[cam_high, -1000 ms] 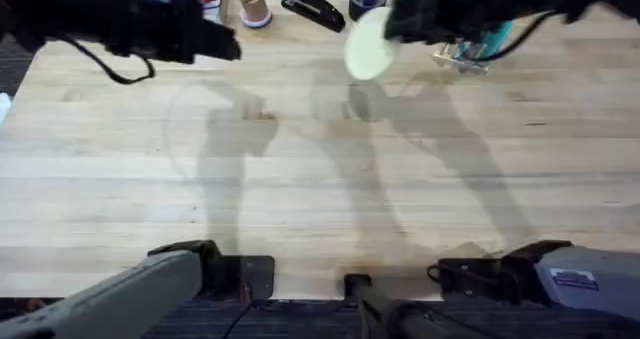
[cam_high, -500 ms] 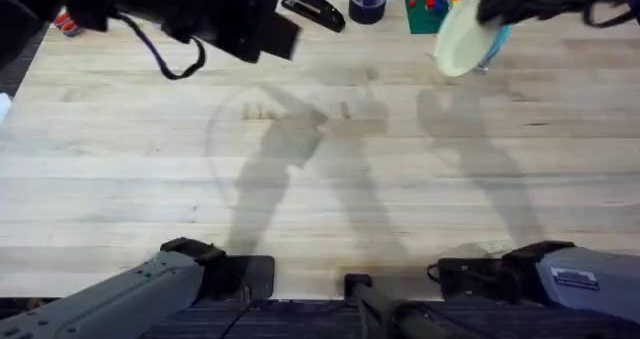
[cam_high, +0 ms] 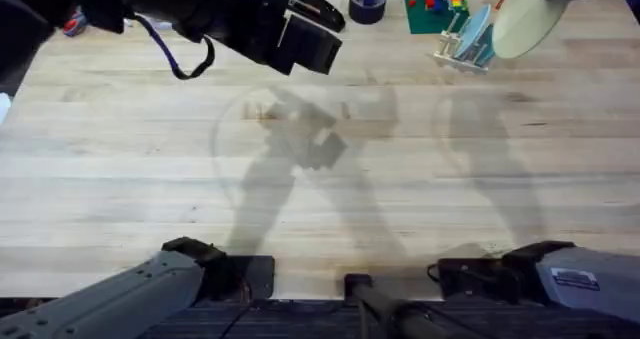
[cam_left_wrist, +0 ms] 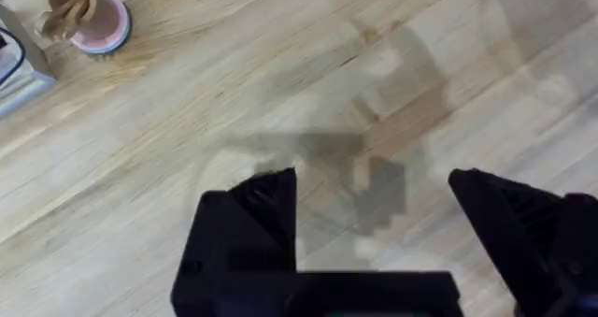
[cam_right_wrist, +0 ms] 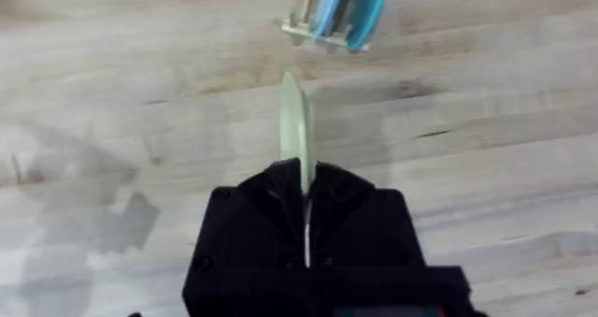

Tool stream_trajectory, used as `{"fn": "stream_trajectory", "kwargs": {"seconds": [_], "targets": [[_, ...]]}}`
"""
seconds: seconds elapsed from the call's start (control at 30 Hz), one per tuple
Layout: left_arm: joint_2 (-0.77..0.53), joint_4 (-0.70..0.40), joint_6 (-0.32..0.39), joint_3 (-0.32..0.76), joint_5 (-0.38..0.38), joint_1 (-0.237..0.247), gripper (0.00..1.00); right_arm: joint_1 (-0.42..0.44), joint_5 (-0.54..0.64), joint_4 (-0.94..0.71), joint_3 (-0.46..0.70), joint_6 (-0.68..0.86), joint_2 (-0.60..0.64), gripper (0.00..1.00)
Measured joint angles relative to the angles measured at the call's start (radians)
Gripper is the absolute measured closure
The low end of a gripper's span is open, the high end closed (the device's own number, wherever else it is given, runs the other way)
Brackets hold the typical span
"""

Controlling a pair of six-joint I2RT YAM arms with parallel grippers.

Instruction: Pick up the plates from the table one by one and place each into a slot on the dish rack.

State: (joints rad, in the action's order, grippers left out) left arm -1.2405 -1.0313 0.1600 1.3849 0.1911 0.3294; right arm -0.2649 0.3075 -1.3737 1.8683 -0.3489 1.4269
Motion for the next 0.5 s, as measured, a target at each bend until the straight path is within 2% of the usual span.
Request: {"fn": "stream_trajectory", "kwargs": {"seconds": [0.17, 0.37, 0.5], "targets": [[0.000, 0.000, 0.000, 0.000, -0.002, 0.000, 0.006, 0.002, 0.033, -0.045, 0.074, -0.057, 0.024, 0.973], [0.000, 0.000, 0.000, 0.000, -0.002, 0.000, 0.006, 0.007, 0.101, -0.188, 0.189, -0.154, 0.112, 0.973], [0.000, 0.000, 0.000, 0.000, -0.002, 0.000, 0.006, 0.031, 0.122, -0.220, 0.262, -0.210, 0.169, 0.973]]}}
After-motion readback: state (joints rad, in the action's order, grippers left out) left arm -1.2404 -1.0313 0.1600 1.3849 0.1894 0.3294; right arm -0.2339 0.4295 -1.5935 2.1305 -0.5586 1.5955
